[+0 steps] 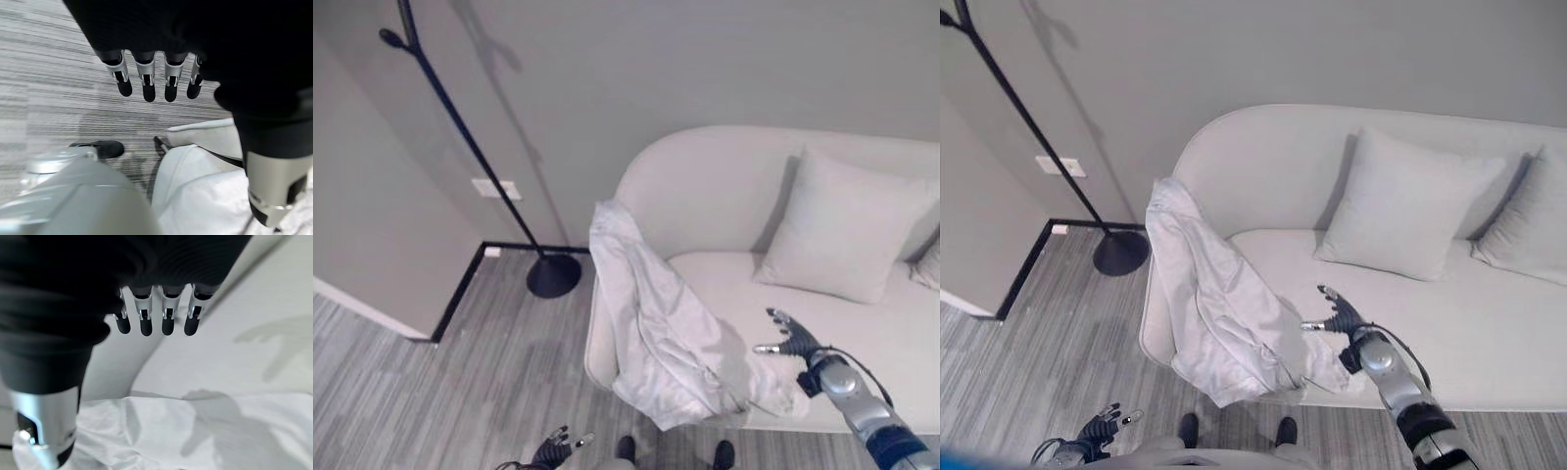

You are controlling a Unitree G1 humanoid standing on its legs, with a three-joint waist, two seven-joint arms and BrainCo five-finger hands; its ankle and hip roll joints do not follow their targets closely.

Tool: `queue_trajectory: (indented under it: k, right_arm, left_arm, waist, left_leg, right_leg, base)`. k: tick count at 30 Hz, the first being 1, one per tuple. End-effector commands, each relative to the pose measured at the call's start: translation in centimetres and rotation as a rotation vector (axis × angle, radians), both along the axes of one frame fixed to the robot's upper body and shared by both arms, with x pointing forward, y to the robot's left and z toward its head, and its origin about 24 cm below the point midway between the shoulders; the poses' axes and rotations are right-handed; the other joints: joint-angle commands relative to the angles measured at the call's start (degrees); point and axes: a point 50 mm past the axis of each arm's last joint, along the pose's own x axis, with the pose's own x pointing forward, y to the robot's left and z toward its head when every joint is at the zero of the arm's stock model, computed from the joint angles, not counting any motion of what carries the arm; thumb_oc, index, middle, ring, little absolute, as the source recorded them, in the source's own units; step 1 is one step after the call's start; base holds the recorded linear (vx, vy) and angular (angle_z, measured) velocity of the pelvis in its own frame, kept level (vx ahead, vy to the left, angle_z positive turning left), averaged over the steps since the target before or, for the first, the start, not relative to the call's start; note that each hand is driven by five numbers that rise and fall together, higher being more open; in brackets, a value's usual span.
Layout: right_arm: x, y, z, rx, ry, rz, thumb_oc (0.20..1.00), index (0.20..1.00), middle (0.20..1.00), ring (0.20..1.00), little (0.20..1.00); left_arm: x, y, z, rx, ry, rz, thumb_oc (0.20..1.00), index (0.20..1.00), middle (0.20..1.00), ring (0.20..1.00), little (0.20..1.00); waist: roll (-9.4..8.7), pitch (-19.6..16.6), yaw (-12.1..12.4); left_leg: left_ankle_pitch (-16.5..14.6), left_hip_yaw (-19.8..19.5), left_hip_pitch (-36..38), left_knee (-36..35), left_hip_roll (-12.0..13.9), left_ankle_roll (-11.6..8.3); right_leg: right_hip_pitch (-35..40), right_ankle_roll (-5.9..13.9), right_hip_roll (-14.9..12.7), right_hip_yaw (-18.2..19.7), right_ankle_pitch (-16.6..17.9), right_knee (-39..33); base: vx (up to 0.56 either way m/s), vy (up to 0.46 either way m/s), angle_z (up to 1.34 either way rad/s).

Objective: Hang the clothes on the sofa on the clothes rack.

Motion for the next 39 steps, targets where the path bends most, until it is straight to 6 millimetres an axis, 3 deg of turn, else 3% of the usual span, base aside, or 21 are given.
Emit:
queue_trajectory:
  k: [1,2,3,5,10,12,21,27,30,31,32,39]
  right_arm:
    - [2.0,1.0,1.9,-0.058,-0.104,0.064,1.000,1.000,1.000,1.000,1.000]
    - [3.3,1.7,2.7,-0.073,-0.137,0.077,1.000,1.000,1.000,1.000,1.000]
    - [3.3,1.8,2.8,-0.073,-0.138,0.077,1.000,1.000,1.000,1.000,1.000]
    - [5.9,2.7,4.4,-0.094,-0.189,0.060,1.000,1.000,1.000,1.000,1.000]
    - [8.9,3.7,6.8,-0.099,-0.239,0.019,1.000,1.000,1.000,1.000,1.000]
    - [11.8,4.4,10.3,-0.122,-0.306,-0.015,1.000,1.000,1.000,1.000,1.000]
    - [13.6,3.3,13.2,-0.160,-0.349,-0.135,1.000,1.000,1.000,1.000,1.000]
    - [14.4,1.1,16.8,-0.164,-0.467,-0.263,1.000,1.000,1.000,1.000,1.000]
    - [14.5,-0.2,19.6,-0.149,-0.583,-0.343,1.000,1.000,1.000,1.000,1.000]
    - [14.5,-0.2,19.6,-0.149,-0.583,-0.344,1.000,1.000,1.000,1.000,1.000]
    - [14.4,-0.6,21.3,-0.135,-0.664,-0.384,1.000,1.000,1.000,1.000,1.000]
    - [14.3,-0.7,23.1,-0.045,-0.758,-0.438,1.000,1.000,1.000,1.000,1.000]
  left_arm:
    - [3.2,1.3,1.4,0.052,-0.108,-0.011,1.000,1.000,1.000,1.000,1.000]
    - [4.4,1.2,1.9,0.055,-0.145,-0.028,1.000,1.000,1.000,1.000,1.000]
    - [4.4,1.2,1.9,0.055,-0.146,-0.027,1.000,1.000,1.000,1.000,1.000]
    - [6.2,0.8,2.7,0.057,-0.210,-0.051,1.000,1.000,1.000,1.000,1.000]
    - [7.4,-0.1,3.1,0.033,-0.252,-0.057,1.000,1.000,1.000,1.000,1.000]
    - [8.1,-0.8,3.3,0.012,-0.277,-0.061,1.000,1.000,1.000,1.000,1.000]
    - [8.6,-1.4,3.5,0.011,-0.297,-0.073,1.000,1.000,1.000,1.000,1.000]
    - [9.8,-2.3,4.4,0.010,-0.359,-0.101,1.000,1.000,1.000,1.000,1.000]
    - [10.9,-3.1,5.4,-0.005,-0.430,-0.103,1.000,1.000,1.000,1.000,1.000]
    - [10.9,-3.1,5.4,-0.005,-0.430,-0.103,1.000,1.000,1.000,1.000,1.000]
    - [11.2,-3.5,5.6,-0.015,-0.453,-0.095,1.000,1.000,1.000,1.000,1.000]
    - [11.7,-4.0,5.9,-0.016,-0.475,-0.092,1.000,1.000,1.000,1.000,1.000]
  waist:
    - [-2.11,1.8,2.1]
    - [-2.38,3.1,2.9]
    - [-2.40,3.1,2.8]
    - [-2.55,5.9,4.2]
    - [-2.65,8.7,5.5]
    - [-2.07,12.4,7.0]
    - [-0.41,15.5,8.5]
    - [1.55,17.4,8.9]
    - [2.46,18.0,8.7]
    - [2.46,18.0,8.8]
    - [3.02,18.2,8.6]
    - [3.71,18.0,8.1]
  left_leg:
    - [-1.0,-0.8,-1.9,0.3,0.3,-0.21]
    - [-0.5,-1.4,-3.1,0.3,0.3,-0.25]
    - [-0.5,-1.5,-3.2,0.3,0.3,-0.25]
    - [0.8,-2.3,-5.7,0.3,0.5,-0.42]
    - [2.2,-3.0,-9.1,0.3,0.7,-0.72]
    - [4.0,-4.5,-13.6,0.3,0.8,-1.22]
    - [5.7,-6.4,-18.5,0.3,0.3,-1.76]
    - [6.4,-7.3,-21.7,0.3,-0.5,-1.87]
    - [6.6,-7.6,-23.0,0.3,-0.9,-1.81]
    - [6.6,-7.6,-23.0,0.3,-0.9,-1.81]
    - [6.7,-7.7,-23.6,0.3,-1.1,-1.72]
    - [6.6,-8.0,-24.3,0.3,-1.5,-1.66]
  right_leg:
    - [-0.9,3.23,-4.0,0.9,0.6,1.0]
    - [-1.8,3.27,-4.0,0.5,1.0,1.0]
    - [-1.8,3.27,-4.0,0.5,1.0,1.0]
    - [-3.9,3.19,-3.7,0.0,1.9,1.0]
    - [-7.0,3.03,-3.1,0.0,2.8,1.0]
    - [-10.6,2.68,-2.5,0.1,3.5,1.0]
    - [-14.0,2.51,-2.3,-1.0,3.6,1.0]
    - [-16.5,2.82,-2.5,-1.7,4.1,1.0]
    - [-17.6,3.04,-2.7,-1.7,4.3,1.0]
    - [-17.6,3.04,-2.7,-1.7,4.3,1.0]
    - [-18.1,3.13,-2.9,-1.7,4.2,1.0]
    - [-18.9,3.33,-3.3,-1.9,4.3,1.0]
  base:
    - [-0.11,-0.031,0.27]
    - [-0.10,-0.026,0.21]
    - [-0.15,-0.036,0.19]
    - [-0.13,-0.018,0.22]
    - [-0.09,0.007,0.04]
    - [-0.11,0.001,0.05]
    - [-0.05,0.003,0.17]
    - [-0.02,0.019,0.08]
    - [-0.02,0.033,0.05]
    - [-0.02,0.055,0.03]
    - [0.00,0.000,0.00]
    - [0.00,0.005,0.00]
